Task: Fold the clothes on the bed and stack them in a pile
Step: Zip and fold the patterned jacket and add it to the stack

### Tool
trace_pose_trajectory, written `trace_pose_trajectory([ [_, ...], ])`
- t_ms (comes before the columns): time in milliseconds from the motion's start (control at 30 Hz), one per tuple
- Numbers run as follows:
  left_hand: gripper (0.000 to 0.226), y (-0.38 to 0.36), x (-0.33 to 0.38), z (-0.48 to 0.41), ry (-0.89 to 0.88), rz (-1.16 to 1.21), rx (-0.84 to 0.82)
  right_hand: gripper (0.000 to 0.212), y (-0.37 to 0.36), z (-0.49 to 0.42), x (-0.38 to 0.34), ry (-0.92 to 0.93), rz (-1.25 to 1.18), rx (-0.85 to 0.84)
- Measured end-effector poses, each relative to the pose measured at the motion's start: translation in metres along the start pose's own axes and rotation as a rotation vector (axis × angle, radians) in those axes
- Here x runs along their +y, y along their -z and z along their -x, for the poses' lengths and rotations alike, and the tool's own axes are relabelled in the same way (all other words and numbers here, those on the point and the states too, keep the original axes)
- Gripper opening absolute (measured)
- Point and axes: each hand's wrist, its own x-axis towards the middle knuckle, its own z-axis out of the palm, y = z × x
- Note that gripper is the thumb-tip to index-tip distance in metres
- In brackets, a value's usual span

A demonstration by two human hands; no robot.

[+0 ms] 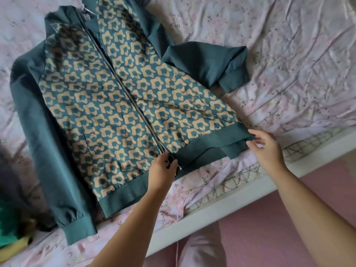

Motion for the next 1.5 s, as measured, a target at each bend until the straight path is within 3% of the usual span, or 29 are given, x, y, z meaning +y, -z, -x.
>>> trace_pose_trajectory([
  [133, 0.038, -0.013, 0.023, -0.014, 0.262, 0.379, 0.062, 0.035, -0.007, 0.0, 0.002, -0.034, -0.06, 0.028],
  [200, 0.037, -0.012, 0.034, -0.02, 0.305, 0.601, 0.13, 0.031, -0.007, -0.001, -0.004, -0.029, -0.079, 0.027],
  [267, 0.033, -0.005, 0.046, -0.023, 0.178, 0.641, 0.162, 0.026, -0.006, -0.001, -0.01, 0.015, -0.088, 0.029],
  [400, 0.035, 0.024, 0.079, -0.006, -0.23, 0.737, 0.045, 0.026, -0.002, 0.007, -0.016, 0.104, -0.026, -0.013],
  [500, 0.039, 0.047, 0.075, 0.012, -0.313, 0.844, -0.006, 0.033, -0.001, 0.015, -0.021, 0.097, 0.012, -0.102],
  [700, 0.043, 0.045, -0.002, 0.027, 0.132, 0.699, 0.195, 0.032, -0.021, 0.023, -0.03, 0.096, 0.115, -0.184],
  [800, 0.031, 0.038, -0.043, 0.024, 0.296, 0.585, 0.203, 0.038, -0.032, 0.021, -0.03, 0.056, 0.162, -0.165],
  [900, 0.005, 0.038, -0.067, 0.019, 0.343, 0.489, 0.156, 0.062, -0.039, 0.019, -0.033, -0.05, 0.121, -0.248],
  [1000, 0.01, 0.042, -0.071, 0.016, 0.344, 0.468, 0.138, 0.082, -0.045, 0.024, -0.036, -0.089, 0.145, -0.386],
  [1133, 0.01, 0.045, -0.072, 0.015, 0.359, 0.539, 0.13, 0.088, -0.041, 0.031, -0.022, -0.134, 0.064, -0.433],
  [1300, 0.015, 0.048, -0.066, 0.018, 0.358, 0.673, 0.12, 0.079, -0.029, 0.03, -0.011, -0.123, 0.131, -0.445],
  [1500, 0.018, 0.049, -0.054, 0.02, 0.354, 0.74, 0.114, 0.025, -0.026, 0.027, -0.024, 0.135, 0.19, -0.158],
])
